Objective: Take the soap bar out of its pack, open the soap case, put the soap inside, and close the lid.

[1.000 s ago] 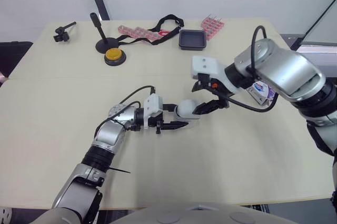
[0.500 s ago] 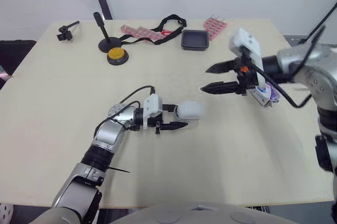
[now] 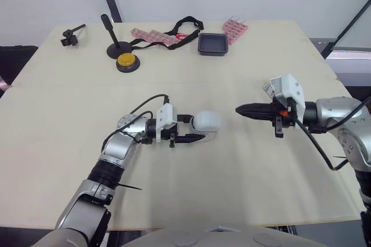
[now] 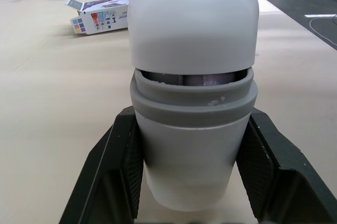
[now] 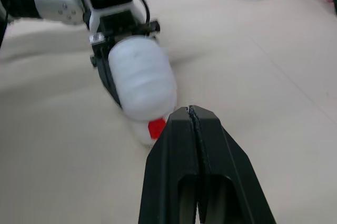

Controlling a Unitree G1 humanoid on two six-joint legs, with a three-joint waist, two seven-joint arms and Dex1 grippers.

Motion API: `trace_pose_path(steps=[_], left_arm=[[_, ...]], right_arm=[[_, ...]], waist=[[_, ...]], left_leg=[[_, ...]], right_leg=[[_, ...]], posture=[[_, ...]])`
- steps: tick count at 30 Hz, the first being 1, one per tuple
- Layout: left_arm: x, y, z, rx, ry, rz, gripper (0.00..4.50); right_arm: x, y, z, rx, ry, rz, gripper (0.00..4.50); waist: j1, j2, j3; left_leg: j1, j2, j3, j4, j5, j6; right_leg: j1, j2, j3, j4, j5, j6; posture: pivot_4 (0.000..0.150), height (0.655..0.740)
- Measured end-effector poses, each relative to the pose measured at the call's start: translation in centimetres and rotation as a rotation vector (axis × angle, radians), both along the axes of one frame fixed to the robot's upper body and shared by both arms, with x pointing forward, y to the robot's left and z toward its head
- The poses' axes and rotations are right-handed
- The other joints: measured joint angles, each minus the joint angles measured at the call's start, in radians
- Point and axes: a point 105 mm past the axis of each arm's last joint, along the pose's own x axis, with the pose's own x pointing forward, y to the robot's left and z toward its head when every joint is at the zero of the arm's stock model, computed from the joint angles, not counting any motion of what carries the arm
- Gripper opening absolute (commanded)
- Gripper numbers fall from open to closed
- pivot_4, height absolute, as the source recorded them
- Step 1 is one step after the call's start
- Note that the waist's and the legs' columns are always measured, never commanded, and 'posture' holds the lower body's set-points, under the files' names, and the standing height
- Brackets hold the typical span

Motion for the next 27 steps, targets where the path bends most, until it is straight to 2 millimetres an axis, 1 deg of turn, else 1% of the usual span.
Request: trace_pose_path(steps=[3,6,8,10,14,23,27], left_arm=[[0.0,0.0,0.0,-0.001,-0.002,0.002,1.95],[0.0,0.0,0.0,-0.001,-0.002,0.002,1.95],[0.0,0.0,0.0,-0.001,-0.003,0.002,1.95],[0.0,0.0,0.0,-0.001,-0.003,0.001,1.95],[0.0,0.0,0.0,0.000,-0.002,0.000,1.95],[0.0,0.0,0.0,0.000,-0.001,0.000,1.95],[0.0,0.0,0.0,0.000,0.000,0.000,1.95]], right_arm=[[-0.2,0.3,-1.4,-0.056,-0.008,0.024,0.01],[0.1,0.5,-1.7,-0.074,-0.030,0.009,0.01],[0.4,0.9,-2.1,-0.084,-0.041,0.008,0.01],[0.4,1.3,-2.1,-0.076,-0.042,0.012,0.01],[0.7,1.9,-1.7,-0.074,-0.064,0.023,0.01],[0.6,2.1,-1.9,-0.076,-0.051,0.030,0.01],[0.3,2.6,-1.9,-0.069,-0.045,0.050,0.01]], waist=[[-0.005,0.000,0.000],[-0.007,0.000,0.000],[-0.007,0.000,0.000],[-0.007,0.000,0.000],[-0.007,0.000,0.000],[-0.007,0.000,0.000],[-0.008,0.000,0.000]], left_leg=[[0.000,0.000,0.000,0.000,0.000,0.000],[0.000,0.000,0.000,0.000,0.000,0.000],[0.000,0.000,0.000,0.000,0.000,0.000],[0.000,-0.001,0.000,0.000,0.000,0.000],[0.000,-0.001,0.000,0.000,0.000,0.000],[0.000,-0.001,0.000,-0.001,0.000,0.000],[0.000,-0.001,0.000,-0.001,0.000,0.000]], right_leg=[[0.000,0.000,0.000,0.000,0.000,0.000],[0.000,-0.001,0.000,0.000,0.000,0.000],[0.000,-0.001,0.000,0.000,0.000,0.000],[0.000,-0.001,0.000,0.000,0.000,0.000],[0.000,-0.001,0.000,0.000,0.000,0.000],[0.000,-0.001,0.000,-0.001,0.000,0.000],[0.000,-0.001,0.000,-0.001,0.000,0.000]], posture=[[0.150,0.7291],[0.150,0.7291],[0.150,0.7291],[0.150,0.7291],[0.150,0.7291],[0.150,0.7291],[0.150,0.7291]])
